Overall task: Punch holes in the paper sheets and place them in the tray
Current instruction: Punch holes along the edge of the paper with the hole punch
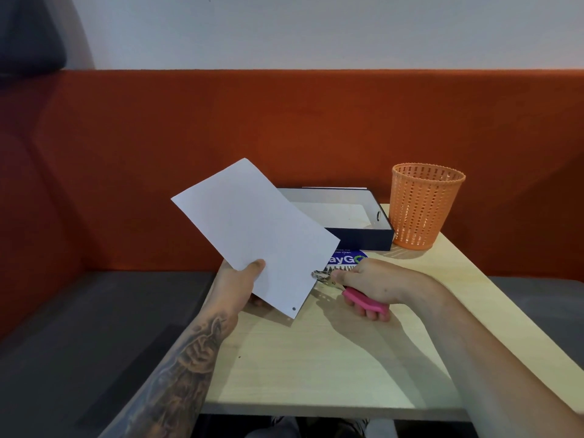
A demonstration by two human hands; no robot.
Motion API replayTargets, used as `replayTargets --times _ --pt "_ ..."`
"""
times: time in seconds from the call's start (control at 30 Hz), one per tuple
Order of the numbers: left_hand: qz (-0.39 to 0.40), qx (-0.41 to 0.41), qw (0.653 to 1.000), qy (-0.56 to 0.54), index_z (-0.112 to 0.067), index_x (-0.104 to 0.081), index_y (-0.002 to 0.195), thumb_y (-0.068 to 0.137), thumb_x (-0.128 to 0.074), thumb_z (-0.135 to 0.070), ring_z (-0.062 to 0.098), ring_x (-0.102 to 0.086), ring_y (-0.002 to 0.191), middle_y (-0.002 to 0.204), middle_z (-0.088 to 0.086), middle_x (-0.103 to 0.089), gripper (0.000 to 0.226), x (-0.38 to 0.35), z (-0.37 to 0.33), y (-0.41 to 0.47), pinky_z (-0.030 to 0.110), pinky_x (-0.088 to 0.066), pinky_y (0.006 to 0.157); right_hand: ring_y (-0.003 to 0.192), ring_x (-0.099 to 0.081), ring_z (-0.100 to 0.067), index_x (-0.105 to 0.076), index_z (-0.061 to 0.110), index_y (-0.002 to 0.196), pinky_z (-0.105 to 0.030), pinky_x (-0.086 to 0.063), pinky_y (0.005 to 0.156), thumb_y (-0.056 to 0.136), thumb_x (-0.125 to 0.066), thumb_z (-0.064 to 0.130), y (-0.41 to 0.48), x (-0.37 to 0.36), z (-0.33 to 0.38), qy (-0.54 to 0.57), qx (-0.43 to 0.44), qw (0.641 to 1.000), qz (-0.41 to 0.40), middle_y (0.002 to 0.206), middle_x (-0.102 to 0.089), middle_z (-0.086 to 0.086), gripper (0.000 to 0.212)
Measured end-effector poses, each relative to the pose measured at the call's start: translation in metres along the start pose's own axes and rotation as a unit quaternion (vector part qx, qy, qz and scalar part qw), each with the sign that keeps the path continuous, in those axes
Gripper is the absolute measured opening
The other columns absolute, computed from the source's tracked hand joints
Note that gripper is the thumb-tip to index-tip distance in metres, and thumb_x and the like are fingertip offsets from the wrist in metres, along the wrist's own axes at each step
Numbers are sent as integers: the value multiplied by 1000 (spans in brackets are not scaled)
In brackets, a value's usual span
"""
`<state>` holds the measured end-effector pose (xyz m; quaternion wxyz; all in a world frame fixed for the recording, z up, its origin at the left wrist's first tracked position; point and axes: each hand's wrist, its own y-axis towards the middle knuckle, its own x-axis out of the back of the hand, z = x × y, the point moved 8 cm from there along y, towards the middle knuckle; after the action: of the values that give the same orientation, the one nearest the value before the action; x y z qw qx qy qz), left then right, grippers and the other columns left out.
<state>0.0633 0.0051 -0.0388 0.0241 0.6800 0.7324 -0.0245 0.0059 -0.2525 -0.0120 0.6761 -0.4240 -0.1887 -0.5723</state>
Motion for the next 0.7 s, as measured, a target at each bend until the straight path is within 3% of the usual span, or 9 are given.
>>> replayTargets --times 0.07,0.17,0.27,0.7 --pt "0 5 1000 14 -21 -63 120 95 -67 -19 20 -68 98 106 -3 -73 26 1 3 2 31 -53 70 53 -65 -24 -73 -4 92 -32 -54 54 103 -44 57 1 -1 1 -3 -7 1000 4 67 -73 -12 68" --pt "18 10 999 35 -18 -64 117 95 -65 -20 23 -66 68 96 8 -74 23 -1 5 4 30 -50 49 54 -64 -25 -73 -6 96 -28 -52 48 103 -45 56 2 -2 1 -8 -19 1000 8 69 -73 -14 69" --pt "32 13 999 41 -15 -65 112 96 -62 -20 23 -56 50 83 10 -72 17 -4 6 5 31 -46 45 53 -63 -26 -72 -1 92 -28 -50 48 102 -46 57 2 -2 0 -1 -29 999 14 68 -73 -13 65" --pt "54 3 998 44 -15 -64 112 98 -60 -18 25 -57 52 87 14 -71 15 -6 4 5 32 -48 46 53 -63 -25 -72 0 92 -29 -51 50 103 -46 56 5 -3 1 -14 -43 998 31 68 -73 -12 63"
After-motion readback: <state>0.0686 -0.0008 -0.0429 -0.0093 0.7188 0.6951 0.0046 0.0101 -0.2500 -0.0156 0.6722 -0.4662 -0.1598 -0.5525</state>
